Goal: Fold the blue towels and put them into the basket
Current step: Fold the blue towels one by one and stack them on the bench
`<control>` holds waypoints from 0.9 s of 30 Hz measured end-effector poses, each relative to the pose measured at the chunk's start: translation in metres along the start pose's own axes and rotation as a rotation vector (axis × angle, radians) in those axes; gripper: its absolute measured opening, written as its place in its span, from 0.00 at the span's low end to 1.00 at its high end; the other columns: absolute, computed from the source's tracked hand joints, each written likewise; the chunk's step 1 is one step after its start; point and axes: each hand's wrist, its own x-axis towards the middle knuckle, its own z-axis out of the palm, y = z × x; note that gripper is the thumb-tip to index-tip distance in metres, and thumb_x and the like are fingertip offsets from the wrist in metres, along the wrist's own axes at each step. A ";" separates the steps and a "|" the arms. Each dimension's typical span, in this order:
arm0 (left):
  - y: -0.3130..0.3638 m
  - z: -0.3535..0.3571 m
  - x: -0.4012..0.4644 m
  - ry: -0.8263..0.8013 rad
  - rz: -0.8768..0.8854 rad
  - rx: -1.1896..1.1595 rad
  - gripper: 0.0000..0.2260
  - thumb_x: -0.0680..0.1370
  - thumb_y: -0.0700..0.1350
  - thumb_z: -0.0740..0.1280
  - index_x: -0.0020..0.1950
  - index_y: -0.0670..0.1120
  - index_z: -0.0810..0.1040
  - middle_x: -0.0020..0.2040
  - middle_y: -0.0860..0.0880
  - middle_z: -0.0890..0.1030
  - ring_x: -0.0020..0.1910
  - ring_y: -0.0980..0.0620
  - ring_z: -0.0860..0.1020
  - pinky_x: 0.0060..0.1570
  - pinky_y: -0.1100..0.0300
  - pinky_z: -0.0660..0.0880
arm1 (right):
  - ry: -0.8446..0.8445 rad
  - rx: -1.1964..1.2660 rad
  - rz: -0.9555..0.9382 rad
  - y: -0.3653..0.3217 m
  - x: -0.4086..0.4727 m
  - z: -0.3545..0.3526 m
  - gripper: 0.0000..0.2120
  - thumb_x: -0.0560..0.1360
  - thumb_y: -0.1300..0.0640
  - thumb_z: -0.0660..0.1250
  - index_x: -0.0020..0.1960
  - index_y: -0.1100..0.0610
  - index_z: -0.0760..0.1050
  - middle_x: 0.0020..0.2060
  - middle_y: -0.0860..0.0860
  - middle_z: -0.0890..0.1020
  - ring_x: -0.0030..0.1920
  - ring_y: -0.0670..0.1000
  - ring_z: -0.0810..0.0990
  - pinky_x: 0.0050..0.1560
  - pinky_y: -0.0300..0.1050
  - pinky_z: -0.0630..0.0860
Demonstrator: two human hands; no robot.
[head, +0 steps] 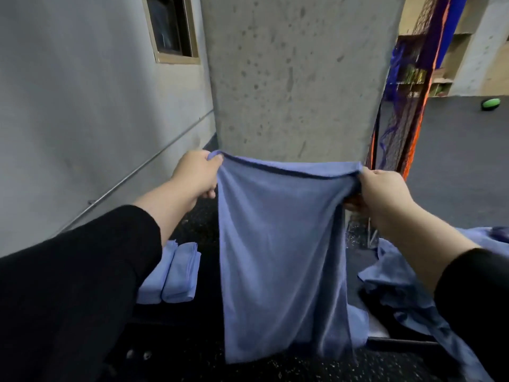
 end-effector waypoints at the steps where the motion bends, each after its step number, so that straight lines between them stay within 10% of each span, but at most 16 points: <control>1: 0.002 0.007 0.012 -0.016 -0.048 -0.084 0.11 0.84 0.48 0.59 0.46 0.45 0.73 0.29 0.43 0.77 0.21 0.48 0.76 0.23 0.63 0.67 | -0.006 0.063 0.041 0.003 0.018 0.009 0.10 0.81 0.55 0.64 0.47 0.62 0.77 0.43 0.61 0.81 0.32 0.56 0.85 0.30 0.45 0.81; 7: -0.070 0.075 0.030 -0.156 -0.177 0.145 0.13 0.83 0.50 0.64 0.65 0.48 0.72 0.55 0.42 0.80 0.48 0.43 0.80 0.50 0.48 0.80 | -0.207 -0.440 0.127 0.096 0.064 0.025 0.24 0.78 0.51 0.69 0.70 0.60 0.70 0.57 0.57 0.77 0.55 0.58 0.80 0.49 0.49 0.80; 12: -0.158 0.118 -0.048 -0.565 -0.268 0.679 0.10 0.79 0.53 0.67 0.47 0.47 0.76 0.44 0.46 0.81 0.44 0.44 0.81 0.40 0.56 0.76 | -0.585 -1.251 0.137 0.203 0.036 0.017 0.24 0.74 0.44 0.72 0.61 0.60 0.79 0.58 0.55 0.82 0.58 0.57 0.80 0.55 0.47 0.75; 27: -0.173 0.138 -0.044 -0.773 -0.354 0.903 0.12 0.79 0.43 0.60 0.37 0.43 0.74 0.30 0.46 0.74 0.28 0.49 0.72 0.30 0.59 0.67 | -0.428 -1.398 0.203 0.248 0.057 0.015 0.11 0.72 0.51 0.67 0.40 0.58 0.70 0.35 0.54 0.79 0.38 0.59 0.78 0.37 0.46 0.70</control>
